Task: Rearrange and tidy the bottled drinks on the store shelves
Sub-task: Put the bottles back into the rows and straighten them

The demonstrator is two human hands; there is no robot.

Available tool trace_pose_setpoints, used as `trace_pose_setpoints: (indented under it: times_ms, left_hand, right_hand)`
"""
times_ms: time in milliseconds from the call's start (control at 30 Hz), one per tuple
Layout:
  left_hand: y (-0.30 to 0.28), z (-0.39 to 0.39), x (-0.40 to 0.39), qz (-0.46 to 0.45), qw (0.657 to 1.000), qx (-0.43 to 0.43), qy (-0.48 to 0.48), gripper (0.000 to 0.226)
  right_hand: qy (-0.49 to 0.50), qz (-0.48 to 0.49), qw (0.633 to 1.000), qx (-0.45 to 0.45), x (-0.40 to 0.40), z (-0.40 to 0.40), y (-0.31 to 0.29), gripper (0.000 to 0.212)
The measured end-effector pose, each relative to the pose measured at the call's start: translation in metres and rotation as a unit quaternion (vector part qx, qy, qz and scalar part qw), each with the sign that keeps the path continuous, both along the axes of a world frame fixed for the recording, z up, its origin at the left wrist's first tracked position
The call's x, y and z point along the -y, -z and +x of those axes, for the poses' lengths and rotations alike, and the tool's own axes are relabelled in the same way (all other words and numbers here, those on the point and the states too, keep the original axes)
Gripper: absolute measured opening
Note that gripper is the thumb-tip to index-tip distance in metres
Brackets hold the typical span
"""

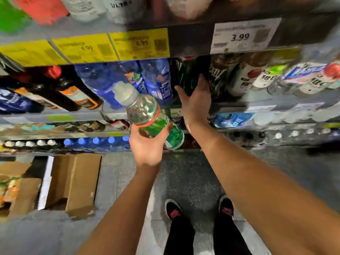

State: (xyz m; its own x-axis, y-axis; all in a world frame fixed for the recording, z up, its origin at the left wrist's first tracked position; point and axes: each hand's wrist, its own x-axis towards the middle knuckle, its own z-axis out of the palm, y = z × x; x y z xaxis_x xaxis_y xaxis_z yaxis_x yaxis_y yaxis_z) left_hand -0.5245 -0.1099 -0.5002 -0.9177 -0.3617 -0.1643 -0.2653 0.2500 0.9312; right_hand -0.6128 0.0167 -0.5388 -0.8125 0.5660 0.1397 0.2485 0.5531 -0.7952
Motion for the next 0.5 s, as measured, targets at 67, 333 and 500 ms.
trace_pose_setpoints:
  times_ms: [67, 333, 500]
  left_hand:
    - [0.005, -0.003, 0.001, 0.002, 1.0, 0.003, 0.002, 0.048]
    - [0.011, -0.011, 0.008, 0.031, 0.999, -0.011, 0.016, 0.046]
    - [0.01, -0.013, 0.007, 0.052, 0.998, -0.006, 0.029, 0.043]
  right_hand:
    - [0.004, -0.011, 1.0, 0.0, 0.001, -0.01, 0.002, 0.082]
    - [0.002, -0.009, 1.0, 0.012, -0.003, -0.024, 0.011, 0.061]
    - [-0.051, -0.032, 0.998, 0.002, -0.011, 0.001, 0.011, 0.068]
